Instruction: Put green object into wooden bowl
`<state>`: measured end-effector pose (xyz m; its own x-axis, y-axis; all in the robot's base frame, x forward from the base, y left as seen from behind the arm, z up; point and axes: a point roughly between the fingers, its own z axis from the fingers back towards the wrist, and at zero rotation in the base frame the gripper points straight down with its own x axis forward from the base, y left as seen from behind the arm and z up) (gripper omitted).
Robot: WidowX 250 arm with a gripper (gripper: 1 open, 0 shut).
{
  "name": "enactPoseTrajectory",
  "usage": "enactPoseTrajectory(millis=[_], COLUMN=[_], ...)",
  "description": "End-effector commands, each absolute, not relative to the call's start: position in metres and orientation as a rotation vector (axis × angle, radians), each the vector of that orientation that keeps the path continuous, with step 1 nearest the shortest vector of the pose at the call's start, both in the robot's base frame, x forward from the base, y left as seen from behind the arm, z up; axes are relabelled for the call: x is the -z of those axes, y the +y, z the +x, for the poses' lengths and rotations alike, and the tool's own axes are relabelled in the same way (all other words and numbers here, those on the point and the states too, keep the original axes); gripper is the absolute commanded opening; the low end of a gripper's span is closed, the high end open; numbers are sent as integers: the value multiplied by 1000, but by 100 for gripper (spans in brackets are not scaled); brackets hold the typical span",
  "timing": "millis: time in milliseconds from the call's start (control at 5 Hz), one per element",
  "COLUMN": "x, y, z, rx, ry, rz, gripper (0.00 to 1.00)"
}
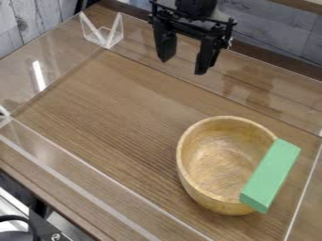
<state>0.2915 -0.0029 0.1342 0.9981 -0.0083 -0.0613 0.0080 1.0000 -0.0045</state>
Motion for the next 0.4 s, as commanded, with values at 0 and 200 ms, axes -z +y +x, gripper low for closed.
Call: enactPoseTrajectory(millis=[0,200], x=[-124,-125], y=[-17,-40], z=[283,270], rx=[90,86], ry=[89,104], rz=[-8,-24], gripper=[100,100])
